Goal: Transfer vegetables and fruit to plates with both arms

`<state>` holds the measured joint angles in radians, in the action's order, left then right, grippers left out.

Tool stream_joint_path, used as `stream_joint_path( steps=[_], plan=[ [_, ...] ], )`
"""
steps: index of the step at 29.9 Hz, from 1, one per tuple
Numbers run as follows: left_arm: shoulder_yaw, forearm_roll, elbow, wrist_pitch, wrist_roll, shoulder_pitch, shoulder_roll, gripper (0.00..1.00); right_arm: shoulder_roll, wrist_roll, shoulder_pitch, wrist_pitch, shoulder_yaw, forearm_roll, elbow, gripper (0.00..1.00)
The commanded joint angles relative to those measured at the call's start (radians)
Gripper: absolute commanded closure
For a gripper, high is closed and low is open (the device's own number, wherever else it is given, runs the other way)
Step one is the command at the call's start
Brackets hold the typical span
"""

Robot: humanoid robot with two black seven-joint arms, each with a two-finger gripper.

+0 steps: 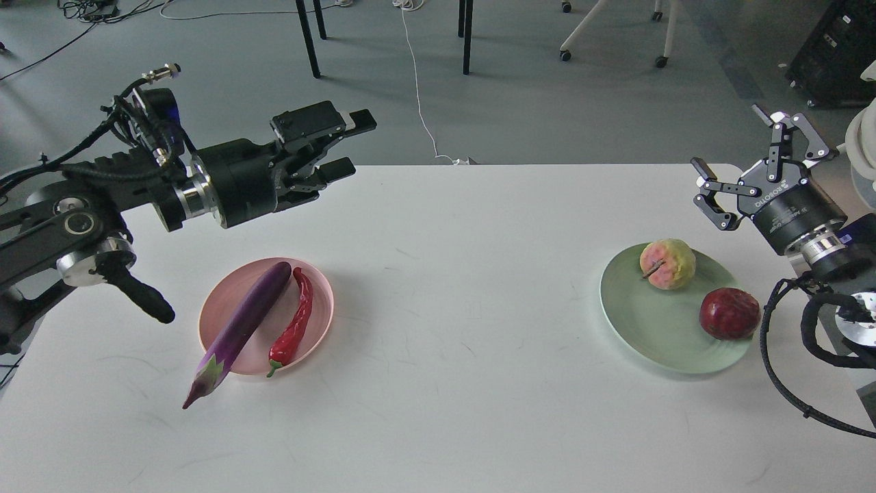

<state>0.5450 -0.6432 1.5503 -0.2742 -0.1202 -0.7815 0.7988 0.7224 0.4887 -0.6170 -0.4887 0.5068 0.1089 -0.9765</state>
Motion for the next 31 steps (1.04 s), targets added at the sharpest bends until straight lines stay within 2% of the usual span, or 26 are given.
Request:
stream_joint_path(
  steps=[1,4,6,9,12,15,19,31],
  plan=[
    [0.012,0.053,-0.01,0.084,-0.084,0.068,-0.022,0.02,-0.015,0.0,-0.003,0.0,0.001,-0.001,0.001,0.01],
    [0.139,0.057,-0.025,0.202,-0.104,0.203,-0.126,0.02,-0.034,0.0,-0.006,0.025,-0.002,-0.011,-0.002,0.01],
    [0.254,0.053,-0.065,0.236,-0.105,0.287,-0.205,0.02,-0.035,0.0,-0.009,0.028,-0.008,-0.024,-0.007,0.01],
    [0.39,0.045,-0.133,0.222,-0.107,0.366,-0.315,0.02,-0.037,0.0,-0.004,0.028,-0.01,-0.037,-0.01,0.01],
    [0.464,0.036,-0.205,0.181,-0.107,0.422,-0.389,0.02,-0.044,0.0,-0.001,0.032,-0.013,-0.038,-0.01,0.01],
    [0.492,0.02,-0.274,0.122,-0.105,0.455,-0.42,0.02,-0.046,0.0,0.005,0.038,-0.014,-0.075,-0.011,0.01],
    [0.516,0.02,-0.323,0.115,-0.108,0.485,-0.444,0.02,-0.06,0.0,0.019,0.061,-0.014,-0.159,-0.016,0.01],
    [0.538,0.02,-0.323,0.11,-0.107,0.516,-0.452,0.02,-0.077,0.0,0.023,0.065,0.009,-0.163,-0.013,0.01]
  ],
)
